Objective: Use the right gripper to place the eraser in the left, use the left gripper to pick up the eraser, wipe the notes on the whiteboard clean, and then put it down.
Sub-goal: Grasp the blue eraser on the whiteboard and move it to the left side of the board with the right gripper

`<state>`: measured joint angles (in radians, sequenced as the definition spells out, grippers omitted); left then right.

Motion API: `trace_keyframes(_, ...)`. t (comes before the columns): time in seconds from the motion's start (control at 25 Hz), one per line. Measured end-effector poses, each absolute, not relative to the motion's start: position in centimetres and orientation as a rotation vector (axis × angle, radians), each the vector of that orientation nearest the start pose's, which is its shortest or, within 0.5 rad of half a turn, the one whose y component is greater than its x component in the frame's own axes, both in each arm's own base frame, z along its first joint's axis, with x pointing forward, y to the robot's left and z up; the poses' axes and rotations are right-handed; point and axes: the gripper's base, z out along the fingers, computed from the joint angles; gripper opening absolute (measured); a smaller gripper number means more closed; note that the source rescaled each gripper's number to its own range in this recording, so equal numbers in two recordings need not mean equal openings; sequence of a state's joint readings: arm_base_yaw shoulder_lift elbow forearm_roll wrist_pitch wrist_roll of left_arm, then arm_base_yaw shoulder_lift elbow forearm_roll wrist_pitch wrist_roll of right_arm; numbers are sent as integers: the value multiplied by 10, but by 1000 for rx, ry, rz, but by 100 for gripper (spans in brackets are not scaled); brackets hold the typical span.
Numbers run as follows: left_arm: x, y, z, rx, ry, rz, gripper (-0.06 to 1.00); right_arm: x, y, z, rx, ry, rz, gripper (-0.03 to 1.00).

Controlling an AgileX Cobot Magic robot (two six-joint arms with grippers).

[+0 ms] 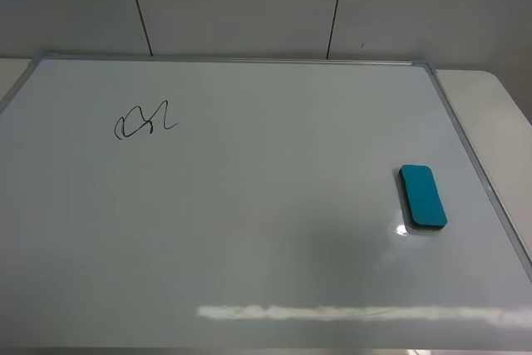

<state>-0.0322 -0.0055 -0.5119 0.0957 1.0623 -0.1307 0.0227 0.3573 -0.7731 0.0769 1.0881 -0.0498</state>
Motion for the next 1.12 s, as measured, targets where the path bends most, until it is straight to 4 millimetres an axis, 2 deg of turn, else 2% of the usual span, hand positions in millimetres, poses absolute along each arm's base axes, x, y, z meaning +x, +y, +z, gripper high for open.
trace_keyframes(0.08, -7, 8, 281, -105, 2022, 11, 100, 53, 8, 360, -84, 2248, 85, 100)
trace_keyframes(0.2, -7, 8, 281, -105, 2022, 11, 100, 90, 9, 368, -88, 2413, 92, 100)
trace_keyframes(0.4, -7, 8, 281, -105, 2022, 11, 100, 155, 11, 357, -83, 2609, 111, 100)
trace_keyframes(0.48, -7, 8, 281, -105, 2022, 11, 100, 173, 13, 349, -72, 2650, 133, 99)
trace_keyframes(0.68, -7, 8, 281, -105, 2022, 11, 100, 207, 16, 327, -37, 2718, 188, 94)
trace_keyframes(0.88, -7, 8, 281, -105, 2022, 11, 100, 221, 17, 315, -26, 2759, 203, 90)
trace_keyframes(0.92, -7, 8, 281, -105, 2022, 11, 100, 222, 18, 312, -22, 2761, 207, 85)
trace_keyframes(0.96, -7, 8, 281, -105, 2022, 11, 100, 223, 18, 309, -14, 2756, 217, 75)
trace_keyframes(1.04, -7, 8, 281, -105, 2022, 11, 100, 224, 20, 300, 23, 2762, 259, 44)
trace_keyframes(1.08, -7, 8, 281, -105, 2022, 11, 100, 224, 22, 294, 42, 2759, 287, 24)
trace_keyframes(1.12, -7, 8, 281, -105, 2022, 11, 100, 224, 23, 289, 54, 2757, 307, 16)
